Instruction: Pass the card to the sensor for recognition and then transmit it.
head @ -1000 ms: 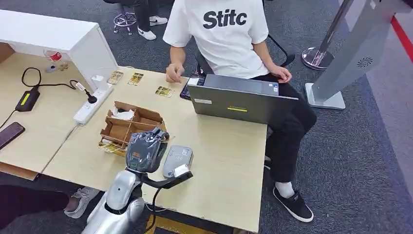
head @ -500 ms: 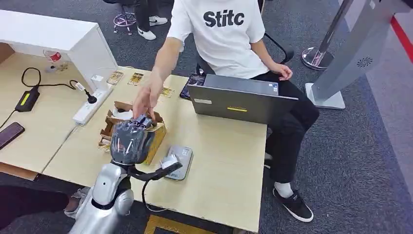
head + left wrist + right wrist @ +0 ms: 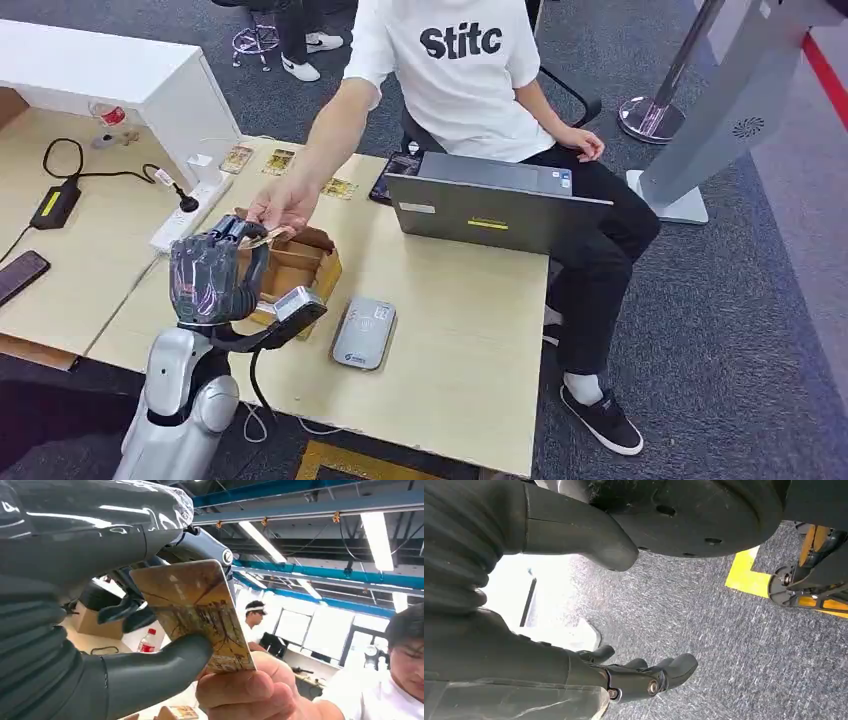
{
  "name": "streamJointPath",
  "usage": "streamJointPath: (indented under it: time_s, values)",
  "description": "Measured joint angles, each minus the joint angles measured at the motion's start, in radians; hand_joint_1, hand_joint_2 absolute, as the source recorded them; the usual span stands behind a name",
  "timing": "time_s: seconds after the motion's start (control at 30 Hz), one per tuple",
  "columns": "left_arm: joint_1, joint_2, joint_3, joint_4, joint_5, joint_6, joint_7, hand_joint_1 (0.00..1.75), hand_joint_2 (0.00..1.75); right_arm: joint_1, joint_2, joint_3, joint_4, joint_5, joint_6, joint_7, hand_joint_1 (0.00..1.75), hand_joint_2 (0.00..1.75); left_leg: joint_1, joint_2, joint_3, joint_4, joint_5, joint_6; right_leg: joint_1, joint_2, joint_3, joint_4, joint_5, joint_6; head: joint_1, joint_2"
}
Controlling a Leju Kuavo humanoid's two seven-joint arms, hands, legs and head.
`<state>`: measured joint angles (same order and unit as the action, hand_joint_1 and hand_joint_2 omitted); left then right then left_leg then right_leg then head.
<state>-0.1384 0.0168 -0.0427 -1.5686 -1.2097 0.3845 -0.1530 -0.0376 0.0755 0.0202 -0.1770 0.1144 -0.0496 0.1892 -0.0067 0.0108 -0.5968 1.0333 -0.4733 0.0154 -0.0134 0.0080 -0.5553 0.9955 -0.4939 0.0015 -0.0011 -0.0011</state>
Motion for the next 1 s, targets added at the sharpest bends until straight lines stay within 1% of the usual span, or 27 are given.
streamJointPath:
  time_s: [0.13, 0.2, 0.27, 0.37, 0.43, 0.53, 0.63, 0.73, 0.8, 0.87, 1.0]
  values:
    - [0.031, -0.011, 0.012, -0.024, -0.007, -0.018, -0.031, 0.0, 1.75, 0.0, 0.0, -0.007, 0.0, -0.002, -0.002, 0.0, 0.0, 1.75, 0.0, 0.0, 0.0, 0.0, 0.0, 0.0, 0.0, 0.0, 0.0, 0.0, 0.0, 0.0, 0.0, 0.0]
    - [0.06, -0.019, 0.015, -0.047, 0.01, -0.028, -0.048, 0.0, 1.75, 0.0, 0.001, -0.015, 0.0, -0.008, -0.003, -0.001, 0.0, 1.75, 0.0, 0.0, 0.0, 0.0, -0.001, 0.0, 0.0, 0.0, 0.0, 0.0, 0.0, 0.0, 0.0, 0.0]
    - [0.1, -0.03, 0.015, -0.079, 0.023, -0.035, -0.069, 0.0, 1.75, 0.001, 0.002, -0.023, 0.0, -0.011, -0.008, -0.001, 0.0, 1.75, 0.0, 0.0, 0.0, 0.0, -0.001, -0.001, 0.0, 0.0, 0.0, 0.0, -0.001, 0.0, 0.0, 0.0]
    - [0.175, -0.036, 0.015, -0.129, -0.017, -0.046, -0.08, 0.0, 1.75, 0.003, 0.005, -0.037, 0.0, -0.023, -0.019, -0.011, 0.0, 1.75, 0.0, 0.0, 0.0, 0.0, -0.001, -0.001, 0.0, 0.0, 0.0, 0.0, -0.001, 0.0, 0.0, 0.0]
    - [0.227, -0.036, 0.015, -0.156, -0.054, -0.046, -0.074, 0.0, 1.75, 0.005, 0.005, -0.048, 0.0, -0.029, -0.021, -0.018, 0.0, 1.75, 0.0, 0.0, 0.0, 0.0, -0.001, -0.001, 0.0, 0.0, -0.001, 0.0, -0.001, 0.0, 0.0, 0.0]
    - [0.283, -0.028, 0.014, -0.172, -0.142, -0.035, -0.038, 0.0, 1.75, 0.005, 0.007, -0.061, 0.0, -0.03, -0.029, -0.021, 0.0, 1.75, 0.0, 0.0, 0.0, 0.0, -0.001, -0.001, 0.0, 0.0, -0.001, 0.0, -0.001, 0.0, 0.0, 0.0]
    - [0.318, -0.001, 0.02, -0.172, -0.181, -0.024, -0.007, 0.0, 1.75, 0.005, 0.009, -0.071, 0.0, -0.029, -0.031, -0.021, 0.0, 1.75, 0.0, 0.0, 0.0, -0.001, -0.001, -0.001, 0.0, 0.0, 0.0, 0.0, -0.001, 0.0, 0.0, 0.0]
    - [0.332, 0.019, 0.053, -0.163, -0.194, -0.013, 0.009, 0.0, 1.75, 0.005, 0.01, -0.076, 0.0, -0.025, -0.028, -0.02, 0.0, 1.75, 0.0, 0.0, 0.0, -0.001, -0.001, -0.001, 0.0, 0.0, 0.0, 0.0, -0.001, 0.0, 0.0, 0.0]
    - [0.334, 0.027, 0.086, -0.152, -0.165, -0.021, 0.01, 0.0, 1.75, 0.005, 0.01, -0.079, 0.0, -0.019, -0.025, -0.02, 0.0, 1.75, 0.0, 0.0, 0.0, -0.001, -0.001, -0.001, 0.0, 0.0, 0.0, 0.0, -0.001, 0.0, 0.0, 0.0]
    - [0.329, 0.034, 0.136, -0.133, -0.112, -0.041, -0.011, 0.0, 1.75, 0.005, 0.01, -0.081, 0.0, -0.01, -0.018, -0.02, 0.0, 1.75, 0.001, 0.0, 0.0, -0.001, -0.001, -0.001, 0.0, 0.0, 0.0, 0.0, -0.001, 0.0, 0.0, 0.0]
    - [0.298, 0.045, 0.249, -0.076, -0.105, -0.061, -0.043, 0.0, 1.75, 0.005, 0.01, -0.082, 0.0, 0.005, -0.014, -0.021, 0.0, 1.75, 0.001, 0.0, 0.0, -0.001, -0.001, -0.001, 0.0, 0.0, 0.0, 0.0, -0.001, 0.0, 0.0, 0.0]
